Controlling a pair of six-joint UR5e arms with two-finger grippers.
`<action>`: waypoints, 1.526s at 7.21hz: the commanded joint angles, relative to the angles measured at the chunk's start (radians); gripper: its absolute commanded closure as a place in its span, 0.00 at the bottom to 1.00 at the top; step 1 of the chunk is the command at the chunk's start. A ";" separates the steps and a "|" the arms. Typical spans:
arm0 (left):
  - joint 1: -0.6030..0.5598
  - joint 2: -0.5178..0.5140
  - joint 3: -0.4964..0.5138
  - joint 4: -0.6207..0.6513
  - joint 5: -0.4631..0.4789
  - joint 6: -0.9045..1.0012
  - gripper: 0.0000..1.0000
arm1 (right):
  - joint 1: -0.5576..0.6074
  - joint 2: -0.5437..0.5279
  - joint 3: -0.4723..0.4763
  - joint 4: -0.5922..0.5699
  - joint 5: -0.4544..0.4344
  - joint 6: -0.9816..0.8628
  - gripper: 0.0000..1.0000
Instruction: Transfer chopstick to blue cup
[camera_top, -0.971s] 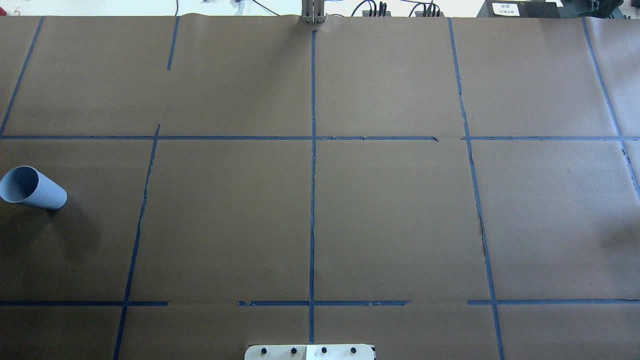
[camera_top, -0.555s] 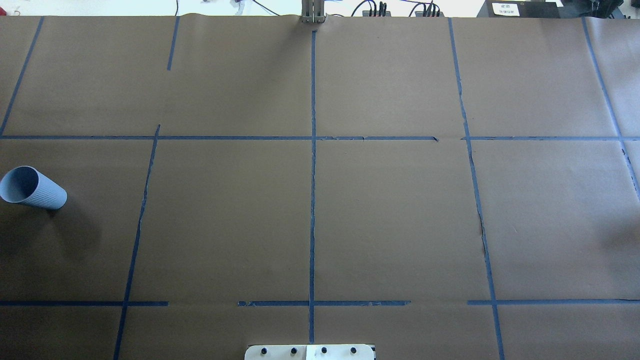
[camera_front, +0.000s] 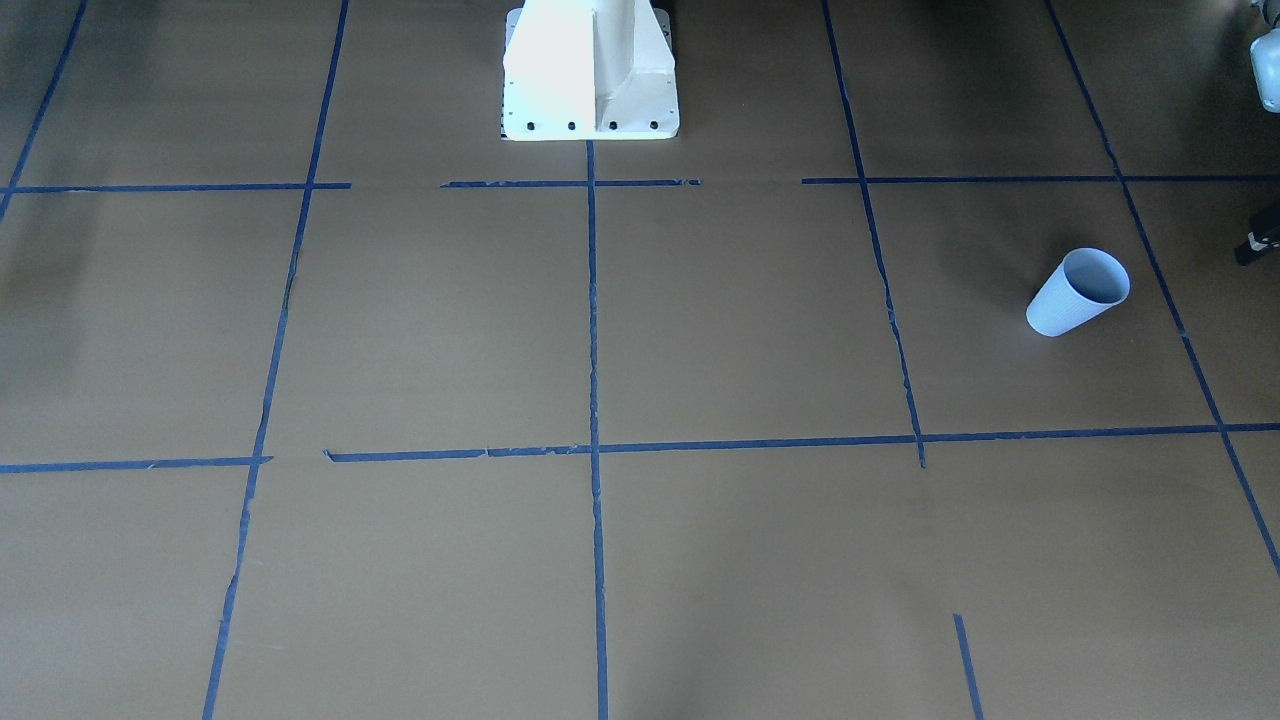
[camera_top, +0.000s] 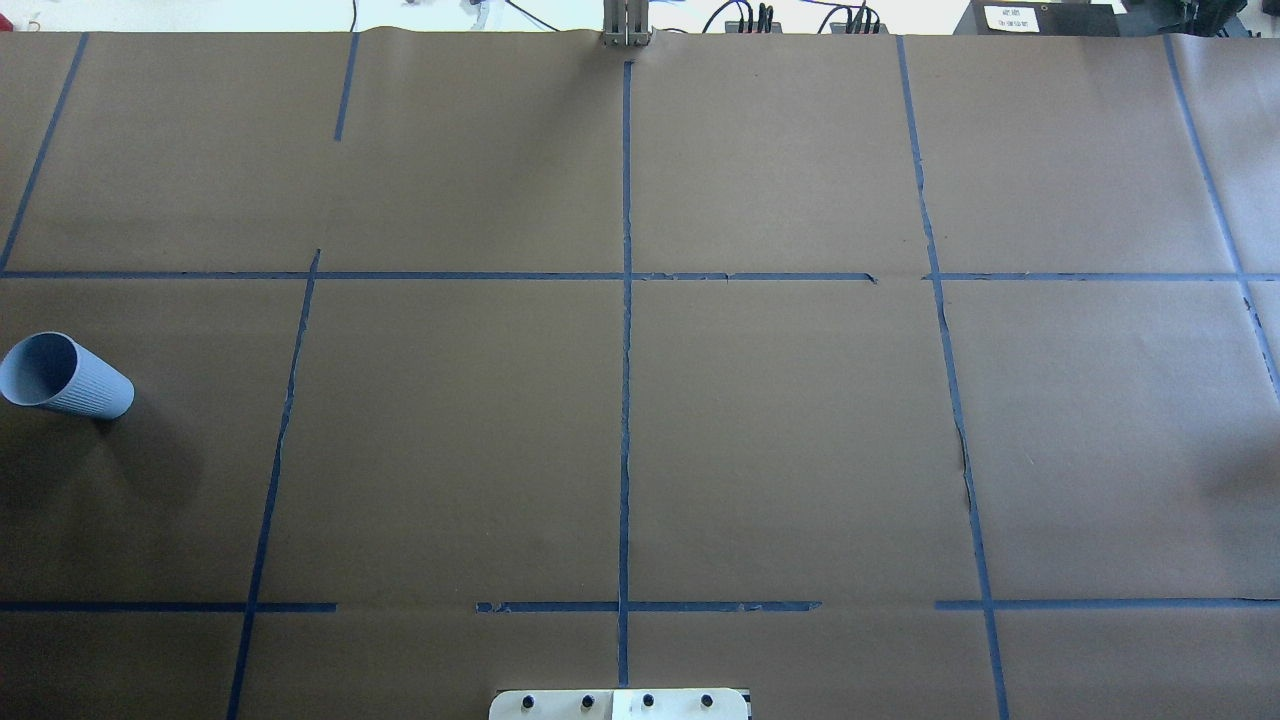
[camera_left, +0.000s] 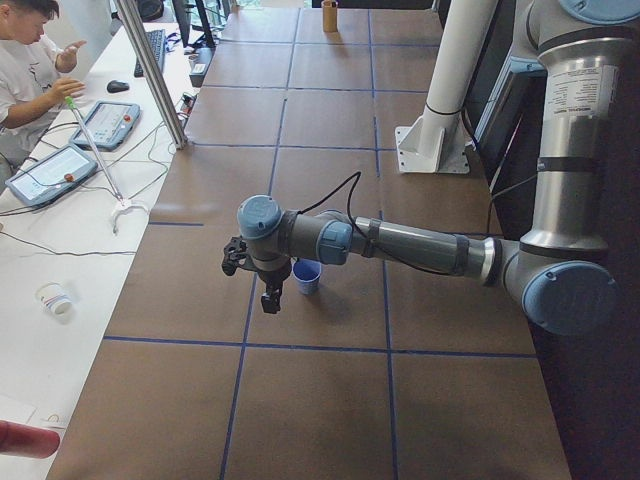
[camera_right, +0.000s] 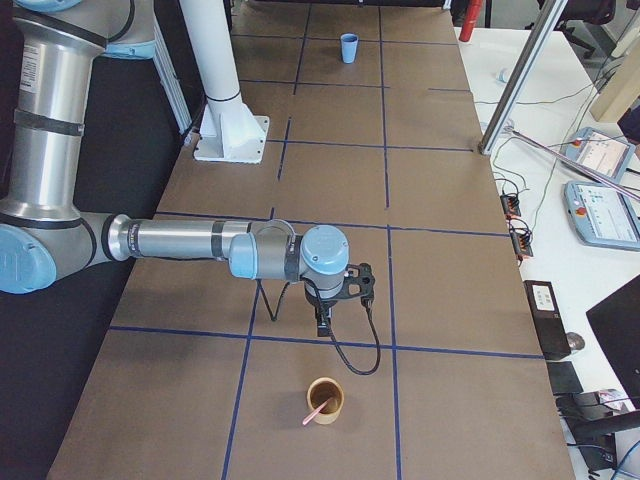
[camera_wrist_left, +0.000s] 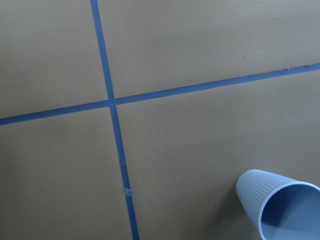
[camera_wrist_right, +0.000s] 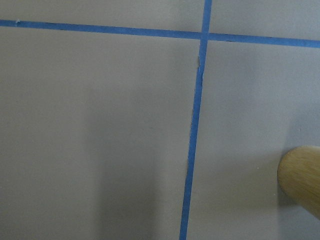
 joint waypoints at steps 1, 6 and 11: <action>0.111 0.003 0.009 -0.157 0.003 -0.199 0.00 | -0.002 0.001 0.001 0.009 0.002 -0.007 0.00; 0.305 0.071 0.109 -0.420 0.027 -0.366 0.18 | -0.003 0.000 0.000 0.056 0.006 0.004 0.00; 0.316 0.014 -0.007 -0.416 0.014 -0.721 1.00 | -0.005 0.000 -0.002 0.058 0.006 0.005 0.00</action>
